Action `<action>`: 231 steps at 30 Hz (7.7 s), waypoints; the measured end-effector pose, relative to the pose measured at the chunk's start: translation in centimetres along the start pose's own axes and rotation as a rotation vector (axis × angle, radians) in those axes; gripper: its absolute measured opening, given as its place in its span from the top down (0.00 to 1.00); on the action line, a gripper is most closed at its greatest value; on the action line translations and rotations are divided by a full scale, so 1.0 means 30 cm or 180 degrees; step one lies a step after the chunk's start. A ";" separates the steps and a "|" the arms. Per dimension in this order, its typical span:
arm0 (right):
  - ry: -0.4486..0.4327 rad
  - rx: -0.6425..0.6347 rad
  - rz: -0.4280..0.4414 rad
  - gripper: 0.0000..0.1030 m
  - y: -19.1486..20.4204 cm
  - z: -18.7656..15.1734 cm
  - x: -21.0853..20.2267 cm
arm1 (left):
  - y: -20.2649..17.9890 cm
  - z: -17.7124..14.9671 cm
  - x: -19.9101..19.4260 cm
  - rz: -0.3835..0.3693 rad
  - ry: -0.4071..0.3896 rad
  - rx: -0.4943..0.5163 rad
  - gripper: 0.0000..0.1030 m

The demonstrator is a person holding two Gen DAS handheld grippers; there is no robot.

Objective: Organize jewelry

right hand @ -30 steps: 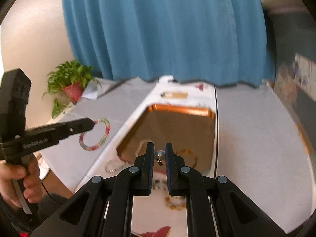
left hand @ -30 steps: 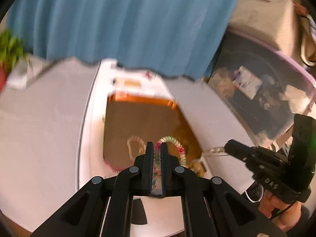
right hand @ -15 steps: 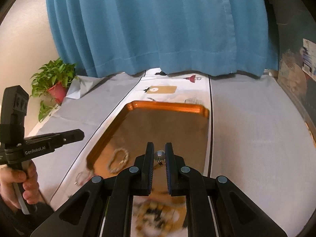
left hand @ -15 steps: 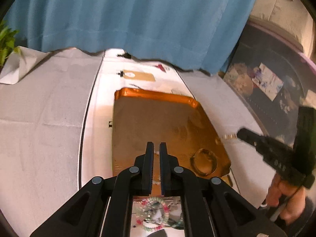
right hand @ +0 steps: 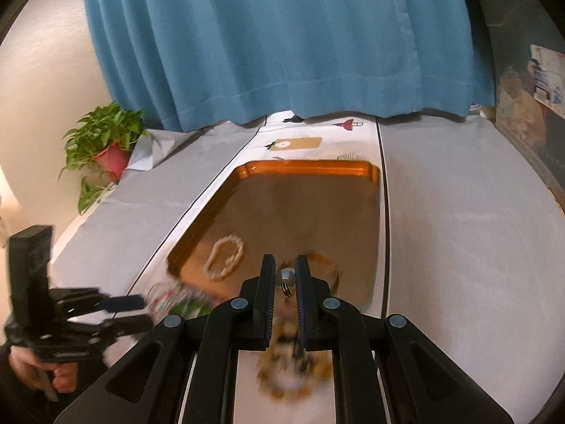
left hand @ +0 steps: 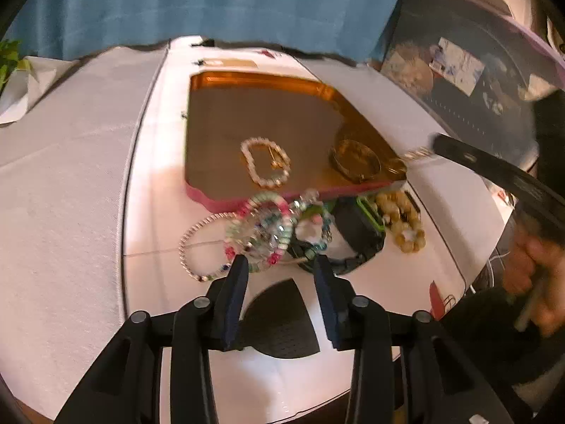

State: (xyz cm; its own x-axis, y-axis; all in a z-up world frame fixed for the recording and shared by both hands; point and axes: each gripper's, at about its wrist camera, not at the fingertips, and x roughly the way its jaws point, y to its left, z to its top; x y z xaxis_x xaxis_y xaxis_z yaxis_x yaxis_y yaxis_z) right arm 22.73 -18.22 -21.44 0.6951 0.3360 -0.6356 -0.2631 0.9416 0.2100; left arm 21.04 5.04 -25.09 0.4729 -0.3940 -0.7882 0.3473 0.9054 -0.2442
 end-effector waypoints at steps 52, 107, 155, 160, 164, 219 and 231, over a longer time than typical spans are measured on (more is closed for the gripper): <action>-0.0062 -0.0304 -0.0378 0.89 -0.038 -0.258 -0.178 | 0.008 0.069 -0.210 0.0187 -0.0490 -0.0235 0.96; -0.0151 0.0169 -0.0438 0.15 -0.109 0.065 0.000 | 0.091 0.263 -0.079 -0.0092 -0.0482 -0.0810 0.30; 0.0370 -0.0643 -0.0248 0.83 0.274 -0.145 0.205 | 0.174 -0.033 0.017 0.0238 -0.0456 -0.0416 0.97; 0.0331 -0.0744 -0.0251 0.83 0.280 -0.134 0.164 | 0.158 -0.037 0.007 0.0089 -0.0474 -0.0414 0.98; 0.0243 -0.0677 -0.0302 0.83 0.259 -0.124 0.102 | 0.136 -0.039 -0.011 0.0068 -0.0541 -0.0368 0.99; -0.0043 -0.0489 -0.0070 0.83 0.098 -0.086 -0.133 | 0.155 -0.035 -0.032 0.0448 -0.0604 -0.0422 0.99; 0.0324 -0.0393 0.0037 0.80 0.072 -0.197 0.045 | 0.199 -0.045 -0.026 0.0425 -0.0521 -0.0485 0.99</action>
State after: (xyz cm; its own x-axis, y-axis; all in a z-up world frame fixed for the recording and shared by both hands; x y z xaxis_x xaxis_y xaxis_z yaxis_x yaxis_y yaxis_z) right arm 19.13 -15.87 -26.24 0.6217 0.3370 -0.7071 -0.3555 0.9258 0.1288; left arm 21.64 10.96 -26.68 0.6354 -0.2786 -0.7202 0.1528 0.9596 -0.2364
